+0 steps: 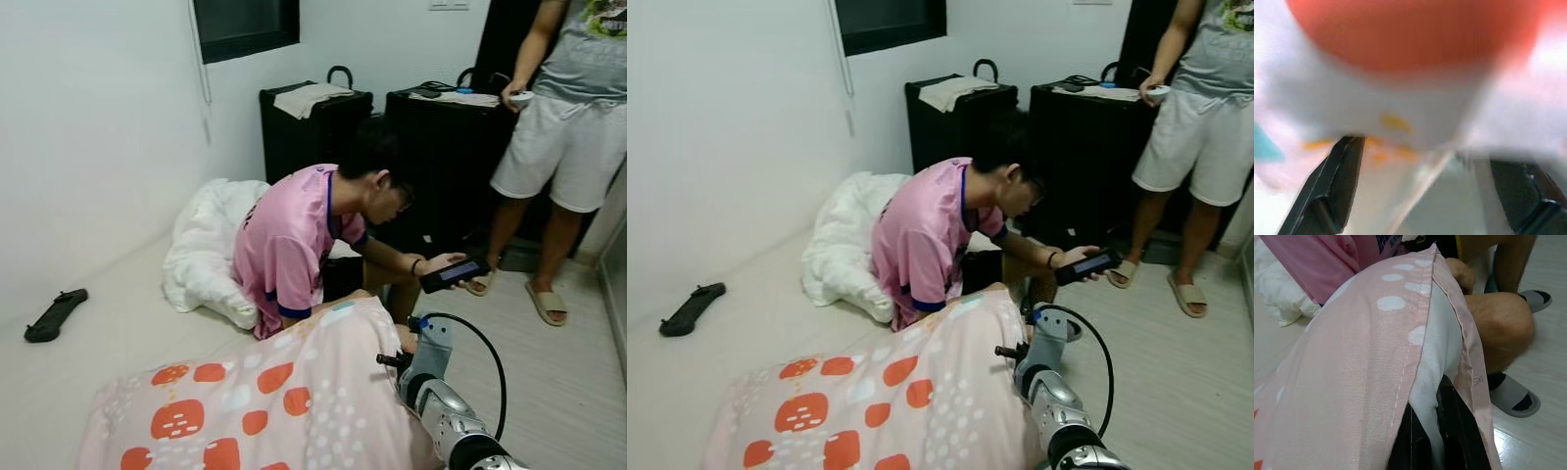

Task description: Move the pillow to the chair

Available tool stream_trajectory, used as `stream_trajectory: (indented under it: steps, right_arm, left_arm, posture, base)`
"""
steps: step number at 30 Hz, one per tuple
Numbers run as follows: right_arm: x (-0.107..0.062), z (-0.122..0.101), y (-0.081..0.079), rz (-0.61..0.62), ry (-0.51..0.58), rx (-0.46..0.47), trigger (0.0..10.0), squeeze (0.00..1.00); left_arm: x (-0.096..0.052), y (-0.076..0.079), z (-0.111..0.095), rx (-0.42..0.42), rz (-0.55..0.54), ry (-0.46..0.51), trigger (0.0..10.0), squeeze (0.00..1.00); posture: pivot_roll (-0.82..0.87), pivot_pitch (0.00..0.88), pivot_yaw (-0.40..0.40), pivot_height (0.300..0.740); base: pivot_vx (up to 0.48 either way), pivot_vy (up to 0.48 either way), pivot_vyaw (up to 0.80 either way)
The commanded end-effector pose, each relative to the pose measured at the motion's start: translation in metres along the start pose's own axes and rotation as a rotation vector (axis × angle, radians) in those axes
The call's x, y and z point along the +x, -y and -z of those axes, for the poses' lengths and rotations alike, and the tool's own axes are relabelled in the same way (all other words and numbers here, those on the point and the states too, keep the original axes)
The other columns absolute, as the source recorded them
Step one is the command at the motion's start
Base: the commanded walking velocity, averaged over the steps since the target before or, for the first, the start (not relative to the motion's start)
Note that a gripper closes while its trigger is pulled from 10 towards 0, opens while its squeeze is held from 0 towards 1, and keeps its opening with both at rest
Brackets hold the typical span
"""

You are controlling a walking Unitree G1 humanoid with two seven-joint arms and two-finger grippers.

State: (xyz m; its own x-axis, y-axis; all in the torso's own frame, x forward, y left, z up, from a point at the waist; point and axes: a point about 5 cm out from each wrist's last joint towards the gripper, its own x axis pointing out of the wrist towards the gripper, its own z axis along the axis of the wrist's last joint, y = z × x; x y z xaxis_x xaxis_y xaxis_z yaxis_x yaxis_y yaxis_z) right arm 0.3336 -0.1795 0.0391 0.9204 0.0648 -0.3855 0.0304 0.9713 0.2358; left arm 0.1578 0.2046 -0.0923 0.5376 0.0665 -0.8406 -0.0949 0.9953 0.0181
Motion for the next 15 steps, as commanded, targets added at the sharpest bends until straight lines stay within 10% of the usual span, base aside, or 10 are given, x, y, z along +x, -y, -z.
stream_trajectory:
  steps: [1,8,15]
  right_arm:
    - [0.0,-0.003,0.0,0.003,0.025,-0.023,10.0,0.0]
    - [0.0,-0.001,0.0,0.005,0.025,-0.025,10.0,0.0]
    - [-0.001,0.001,0.0,0.015,0.026,-0.027,10.0,0.0]
  left_arm:
    - [0.001,-0.016,-0.025,-0.245,-0.035,0.105,10.0,0.0]
    - [-0.002,-0.051,-0.065,-0.687,-0.032,0.271,10.0,0.0]
    - [-0.007,-0.066,-0.031,-0.936,-0.043,0.153,10.0,0.0]
  posture:
    - [-0.03,0.036,0.017,0.74]
    - [-0.03,0.042,0.024,0.74]
    - [-0.03,0.048,0.035,0.74]
  base:
    - [0.0,0.0,0.0]
    - [0.0,0.0,0.0]
    - [0.0,0.0,0.0]
